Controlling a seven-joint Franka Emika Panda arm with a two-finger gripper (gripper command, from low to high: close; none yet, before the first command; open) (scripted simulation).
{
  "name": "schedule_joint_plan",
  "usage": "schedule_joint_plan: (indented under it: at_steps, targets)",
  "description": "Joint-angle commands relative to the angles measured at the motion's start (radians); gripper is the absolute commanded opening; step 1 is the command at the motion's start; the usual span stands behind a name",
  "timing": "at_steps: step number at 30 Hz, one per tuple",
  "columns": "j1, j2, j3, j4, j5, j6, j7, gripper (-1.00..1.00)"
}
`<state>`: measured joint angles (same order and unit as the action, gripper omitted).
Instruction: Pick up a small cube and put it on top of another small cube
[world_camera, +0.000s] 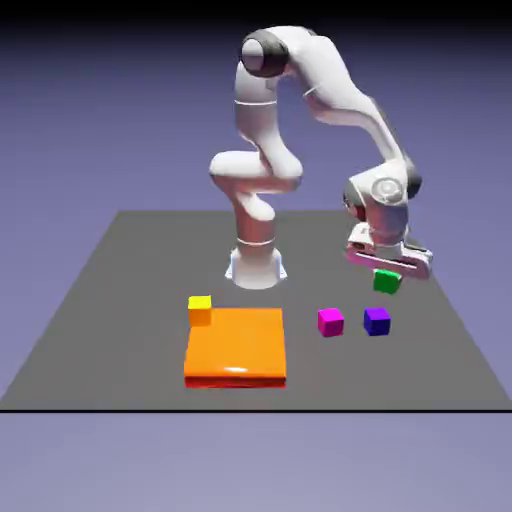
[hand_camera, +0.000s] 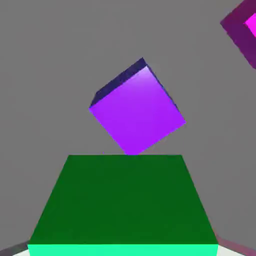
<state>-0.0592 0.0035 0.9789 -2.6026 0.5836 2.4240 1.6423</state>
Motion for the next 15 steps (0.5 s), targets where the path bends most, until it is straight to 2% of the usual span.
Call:
schedule_joint_plan:
  at_steps: [1,10,15]
  targets:
    - [-0.174,0.0,0.0,0.0,-0.002,-0.001,0.001,-1.0]
    - [-0.193,0.0,0.0,0.0,-0.002,-0.001,0.001,-1.0]
    - [-0.077,0.181,-0.1,-0.015,-0.117,0.18,0.075,-1.0]
